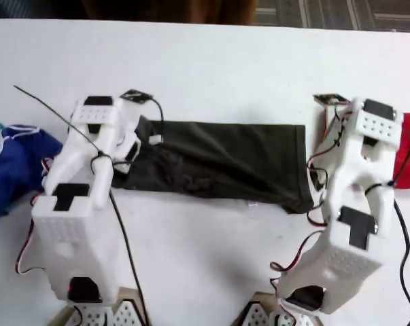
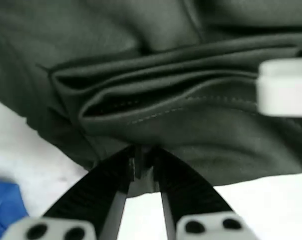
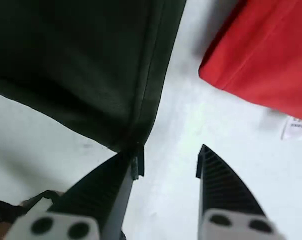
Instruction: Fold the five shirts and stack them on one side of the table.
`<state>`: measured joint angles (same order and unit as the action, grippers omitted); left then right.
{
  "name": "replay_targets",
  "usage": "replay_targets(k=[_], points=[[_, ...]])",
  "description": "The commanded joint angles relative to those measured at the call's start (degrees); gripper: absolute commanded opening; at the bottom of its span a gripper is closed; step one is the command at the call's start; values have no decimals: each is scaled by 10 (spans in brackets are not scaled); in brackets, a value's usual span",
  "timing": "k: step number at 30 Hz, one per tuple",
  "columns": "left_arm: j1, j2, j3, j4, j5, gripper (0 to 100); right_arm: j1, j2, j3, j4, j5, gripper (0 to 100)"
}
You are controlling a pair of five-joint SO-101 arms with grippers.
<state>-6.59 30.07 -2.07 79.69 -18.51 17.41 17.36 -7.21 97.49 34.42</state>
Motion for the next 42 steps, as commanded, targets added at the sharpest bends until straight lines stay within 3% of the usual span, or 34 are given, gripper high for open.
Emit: replay_targets(k=[1, 11, 19, 36, 39, 42], points=[[-2, 6, -11, -12, 2, 72, -24, 21, -57, 23, 0, 180], [2, 11, -7, -10, 3, 72, -73, 110, -92, 18, -15, 184], [-2, 10, -7, -9, 3, 165, -73, 143, -116, 15, -15, 327], [-1, 10, -7, -9, -3, 165, -81, 249, -117, -19, -37, 325], [-1, 10, -7, -9, -3, 165, -95, 259, -117, -19, -37, 275], [-1, 10, -7, -9, -2, 165, -105, 261, -117, -22, -37, 111]])
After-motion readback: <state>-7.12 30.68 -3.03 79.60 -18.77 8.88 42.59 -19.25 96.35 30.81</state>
